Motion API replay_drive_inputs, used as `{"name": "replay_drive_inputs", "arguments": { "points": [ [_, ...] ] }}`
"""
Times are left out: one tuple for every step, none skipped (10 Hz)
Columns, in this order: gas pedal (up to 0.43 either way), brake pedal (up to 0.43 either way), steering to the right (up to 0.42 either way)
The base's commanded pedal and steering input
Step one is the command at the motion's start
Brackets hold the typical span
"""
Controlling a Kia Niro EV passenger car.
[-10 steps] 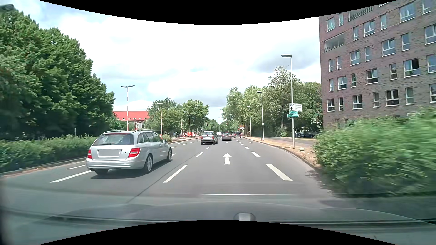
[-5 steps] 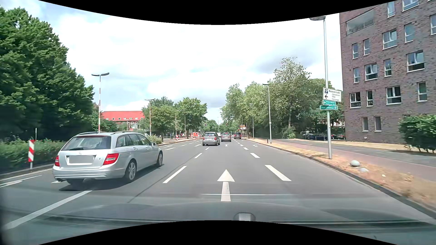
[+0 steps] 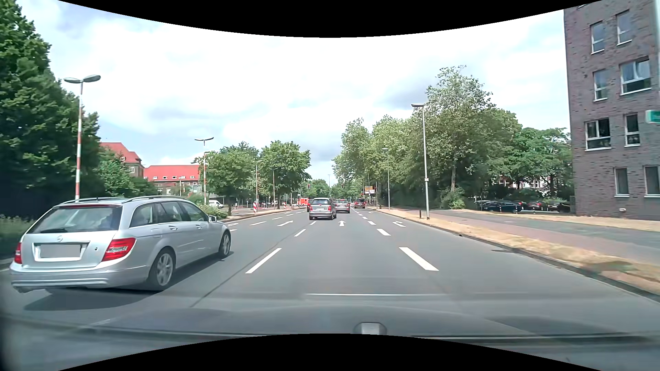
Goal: Follow the waypoints while adhering to traffic rules and regulations
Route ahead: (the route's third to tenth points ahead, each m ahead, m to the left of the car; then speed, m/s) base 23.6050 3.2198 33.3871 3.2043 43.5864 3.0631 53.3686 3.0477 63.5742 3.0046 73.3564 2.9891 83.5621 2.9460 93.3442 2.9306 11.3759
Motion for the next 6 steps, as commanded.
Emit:
{"name": "replay_drive_inputs", "arguments": {
  "points": [
    [0.098,0.018,-0.003],
    [0.098,0.018,-0.003],
    [0.098,0.018,-0.003],
    [0.098,0.018,-0.003],
    [0.098,0.018,-0.003],
    [0.098,0.018,-0.003]
  ]
}}
